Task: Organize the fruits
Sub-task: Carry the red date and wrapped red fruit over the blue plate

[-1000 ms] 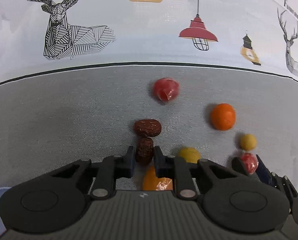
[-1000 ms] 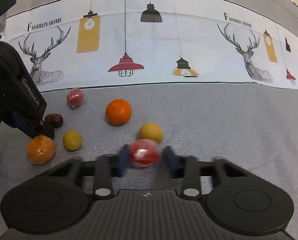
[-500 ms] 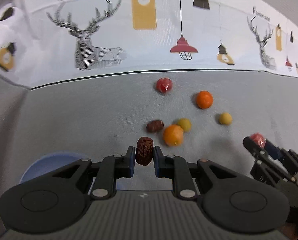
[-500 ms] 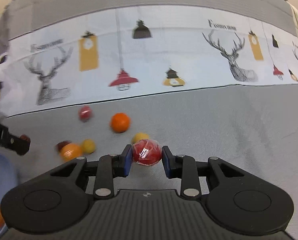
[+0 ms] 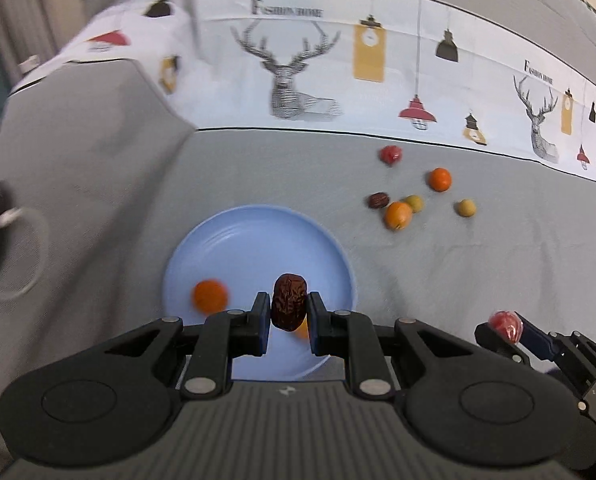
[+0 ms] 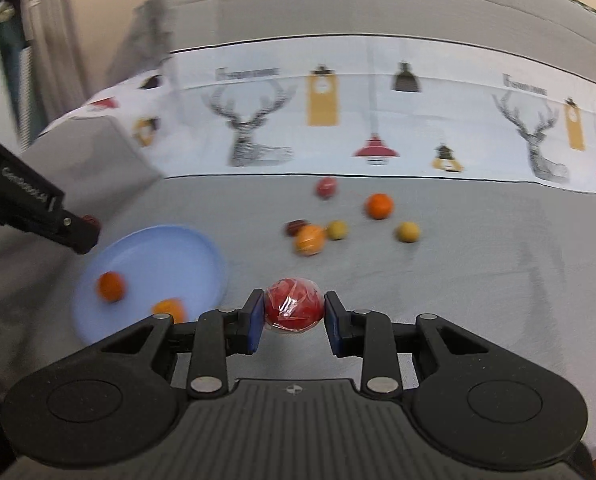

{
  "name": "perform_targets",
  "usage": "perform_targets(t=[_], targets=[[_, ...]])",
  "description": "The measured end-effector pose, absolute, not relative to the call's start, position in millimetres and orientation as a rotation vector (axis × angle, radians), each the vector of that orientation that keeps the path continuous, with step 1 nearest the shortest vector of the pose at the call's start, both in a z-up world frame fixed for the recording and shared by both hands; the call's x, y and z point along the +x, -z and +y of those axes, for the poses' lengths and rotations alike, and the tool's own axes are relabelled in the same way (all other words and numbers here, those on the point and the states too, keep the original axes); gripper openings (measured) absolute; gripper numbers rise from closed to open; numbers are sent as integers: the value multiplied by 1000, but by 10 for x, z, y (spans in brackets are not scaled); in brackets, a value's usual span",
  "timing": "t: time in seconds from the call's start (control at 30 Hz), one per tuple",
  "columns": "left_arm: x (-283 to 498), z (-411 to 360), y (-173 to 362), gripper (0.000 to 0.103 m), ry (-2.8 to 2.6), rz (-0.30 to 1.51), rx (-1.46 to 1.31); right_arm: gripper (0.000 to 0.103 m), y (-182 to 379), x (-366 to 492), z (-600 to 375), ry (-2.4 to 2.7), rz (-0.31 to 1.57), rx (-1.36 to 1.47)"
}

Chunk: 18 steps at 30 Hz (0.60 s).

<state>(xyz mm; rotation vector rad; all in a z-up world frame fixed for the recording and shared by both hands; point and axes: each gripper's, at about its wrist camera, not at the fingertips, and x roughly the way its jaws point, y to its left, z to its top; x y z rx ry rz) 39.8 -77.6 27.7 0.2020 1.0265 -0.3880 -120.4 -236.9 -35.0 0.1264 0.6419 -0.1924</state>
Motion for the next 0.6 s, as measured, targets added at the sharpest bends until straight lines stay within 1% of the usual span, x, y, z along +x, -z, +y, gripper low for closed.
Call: perform_targets(t=[0.33, 0.6], targets=[[6, -98, -330, 21, 349, 1026, 130, 33, 207, -1400, -1757, 110, 646, 45], [-79, 180, -327, 21, 331, 1018, 94, 33, 127, -1432, -1499, 82, 639, -23]])
